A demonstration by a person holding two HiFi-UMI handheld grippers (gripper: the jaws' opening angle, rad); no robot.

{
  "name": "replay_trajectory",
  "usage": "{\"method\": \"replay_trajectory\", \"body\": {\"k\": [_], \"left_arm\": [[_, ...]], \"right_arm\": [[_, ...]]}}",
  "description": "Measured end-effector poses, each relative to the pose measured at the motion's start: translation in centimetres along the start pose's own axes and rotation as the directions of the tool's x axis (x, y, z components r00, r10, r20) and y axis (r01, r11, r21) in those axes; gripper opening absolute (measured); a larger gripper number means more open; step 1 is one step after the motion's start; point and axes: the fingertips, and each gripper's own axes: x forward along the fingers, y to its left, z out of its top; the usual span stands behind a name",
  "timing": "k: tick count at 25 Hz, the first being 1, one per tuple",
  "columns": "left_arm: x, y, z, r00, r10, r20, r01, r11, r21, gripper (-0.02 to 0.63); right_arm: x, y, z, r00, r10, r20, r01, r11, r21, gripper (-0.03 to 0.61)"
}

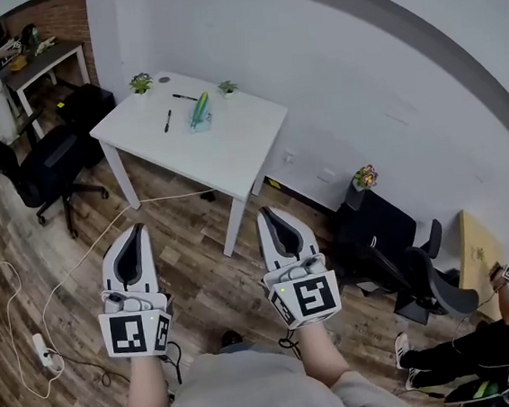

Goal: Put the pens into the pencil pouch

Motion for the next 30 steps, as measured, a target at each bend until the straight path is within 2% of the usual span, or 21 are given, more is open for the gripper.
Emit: {"method": "replay_trajectory", "body": {"k": [3,9,15,22,30], "left_arm": [[1.9,-0.3,-0.6,1.0,0.013,-0.002,-0.013,1.0,-0.001,0.025],[4.6,-0.6,-2.6,0.999,0.006,-0.051,-0.004,0.999,0.044,0.025],[8.1,0.9,-4.6,0.998,-0.004,-0.062,0.007,0.999,0.04,0.025],[15.1,5.4,-6.2,0.999,-0.031,-0.042,0.032,0.999,0.022,0.025],[23.6,11.1,-7.3,0.995,-0.099,-0.023,0.099,0.995,0.009,0.025]], "right_arm": [[1.6,-1.3,-0.7,1.0,0.018,-0.006,-0.018,1.0,0.003,0.035],[4.4,-3.0,-2.1,0.999,0.039,-0.016,-0.038,0.999,0.037,0.035],[7.9,-4.6,-3.8,0.999,0.021,-0.031,-0.02,0.999,0.038,0.035],[15.3,-6.6,-4.5,0.999,-0.025,-0.027,0.026,0.999,0.026,0.035],[24.6,-7.8,-3.9,0.997,-0.075,-0.002,0.076,0.997,0.018,0.035]]}}
